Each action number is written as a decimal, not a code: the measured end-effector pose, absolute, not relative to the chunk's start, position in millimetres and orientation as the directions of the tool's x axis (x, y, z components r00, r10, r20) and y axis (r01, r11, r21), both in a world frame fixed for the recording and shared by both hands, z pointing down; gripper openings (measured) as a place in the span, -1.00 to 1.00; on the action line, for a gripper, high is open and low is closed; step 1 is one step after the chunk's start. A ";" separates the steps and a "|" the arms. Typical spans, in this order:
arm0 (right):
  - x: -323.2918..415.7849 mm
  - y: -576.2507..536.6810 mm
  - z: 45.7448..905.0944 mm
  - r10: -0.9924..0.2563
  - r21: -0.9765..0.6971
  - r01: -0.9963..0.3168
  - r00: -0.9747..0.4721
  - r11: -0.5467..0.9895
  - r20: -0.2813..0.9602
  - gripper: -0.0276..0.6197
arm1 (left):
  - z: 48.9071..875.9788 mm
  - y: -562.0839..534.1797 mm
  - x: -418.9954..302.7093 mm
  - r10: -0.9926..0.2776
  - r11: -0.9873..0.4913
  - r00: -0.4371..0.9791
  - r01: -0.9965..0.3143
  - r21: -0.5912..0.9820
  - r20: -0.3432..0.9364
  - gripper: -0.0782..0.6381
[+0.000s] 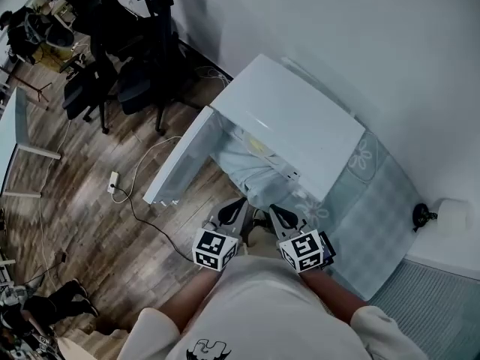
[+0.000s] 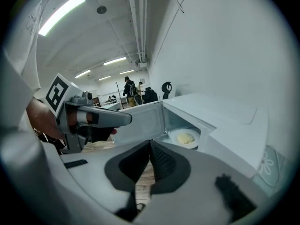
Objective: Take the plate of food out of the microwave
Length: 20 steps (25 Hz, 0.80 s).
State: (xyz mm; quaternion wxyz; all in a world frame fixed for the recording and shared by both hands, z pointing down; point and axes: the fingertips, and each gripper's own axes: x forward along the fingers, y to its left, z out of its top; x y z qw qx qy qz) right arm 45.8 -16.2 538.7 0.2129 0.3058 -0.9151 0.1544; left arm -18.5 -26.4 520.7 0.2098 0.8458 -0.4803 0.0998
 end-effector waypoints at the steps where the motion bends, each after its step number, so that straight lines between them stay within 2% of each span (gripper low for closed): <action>1: 44.2 -19.2 540.6 -0.499 -0.156 -0.633 -0.717 0.758 0.486 -0.87 | 522.0 -30.3 -19.6 -0.763 -0.459 0.527 -0.850 0.260 0.374 -0.77; 13: 12.3 -44.0 547.4 -0.551 -0.233 -0.712 -0.674 0.663 0.492 -0.87 | 532.4 -53.7 -44.3 -0.690 -0.527 0.604 -0.797 0.294 0.400 -0.77; 20: 5.2 -66.5 564.7 -0.576 -0.409 -0.737 -0.676 0.538 0.460 -0.87 | 536.3 -64.3 -54.5 -0.681 -0.539 0.607 -0.794 0.281 0.410 -0.77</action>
